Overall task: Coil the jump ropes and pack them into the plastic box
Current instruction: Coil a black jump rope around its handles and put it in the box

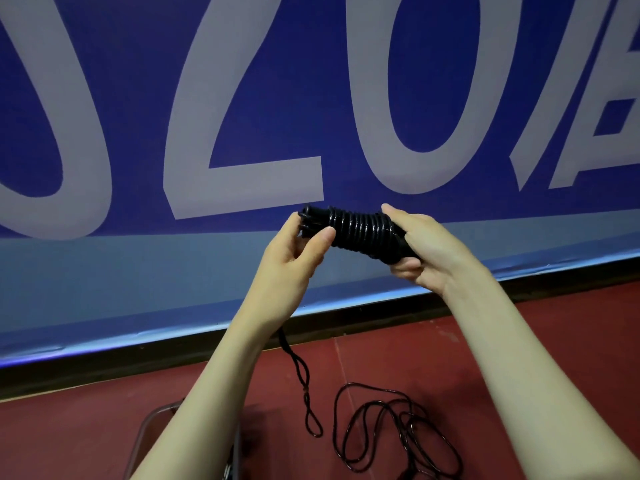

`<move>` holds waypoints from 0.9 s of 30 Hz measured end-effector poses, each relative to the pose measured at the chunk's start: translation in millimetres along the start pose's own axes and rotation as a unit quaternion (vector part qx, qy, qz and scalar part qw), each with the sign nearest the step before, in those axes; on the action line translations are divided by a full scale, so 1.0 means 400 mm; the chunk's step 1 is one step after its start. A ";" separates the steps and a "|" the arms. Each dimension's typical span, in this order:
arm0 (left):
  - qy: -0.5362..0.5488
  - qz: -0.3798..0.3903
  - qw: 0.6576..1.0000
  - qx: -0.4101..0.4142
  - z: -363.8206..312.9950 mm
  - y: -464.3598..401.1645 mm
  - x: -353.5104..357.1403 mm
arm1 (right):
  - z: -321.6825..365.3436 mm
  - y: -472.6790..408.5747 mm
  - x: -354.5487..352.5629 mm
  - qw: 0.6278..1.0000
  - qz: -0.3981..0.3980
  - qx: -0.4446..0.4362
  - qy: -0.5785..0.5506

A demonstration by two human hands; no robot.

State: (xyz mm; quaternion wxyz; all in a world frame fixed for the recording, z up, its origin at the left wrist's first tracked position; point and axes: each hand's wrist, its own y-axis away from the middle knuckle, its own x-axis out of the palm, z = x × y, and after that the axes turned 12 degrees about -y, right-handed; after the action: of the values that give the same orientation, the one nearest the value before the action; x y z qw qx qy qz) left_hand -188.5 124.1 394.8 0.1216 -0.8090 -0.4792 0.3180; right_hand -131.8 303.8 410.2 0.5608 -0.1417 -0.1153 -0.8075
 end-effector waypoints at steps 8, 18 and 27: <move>0.169 -0.081 0.981 -0.042 -0.028 -0.032 0.024 | -0.011 0.007 0.046 0.993 -0.001 -0.112 -0.035; 0.338 -0.052 0.932 -0.116 -0.037 -0.025 0.062 | -0.057 -0.006 0.103 0.906 -0.181 -0.372 0.088; 0.370 -0.002 0.909 -0.194 -0.035 -0.018 0.094 | -0.068 0.004 0.093 0.731 -0.202 -0.603 0.248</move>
State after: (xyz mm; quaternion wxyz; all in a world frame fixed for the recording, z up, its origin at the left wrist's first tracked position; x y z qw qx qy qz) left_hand -172.1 161.4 394.2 0.1309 -0.8752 -0.4540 -0.1034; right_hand -145.2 261.3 398.1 0.1896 -0.2179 0.5129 -0.8084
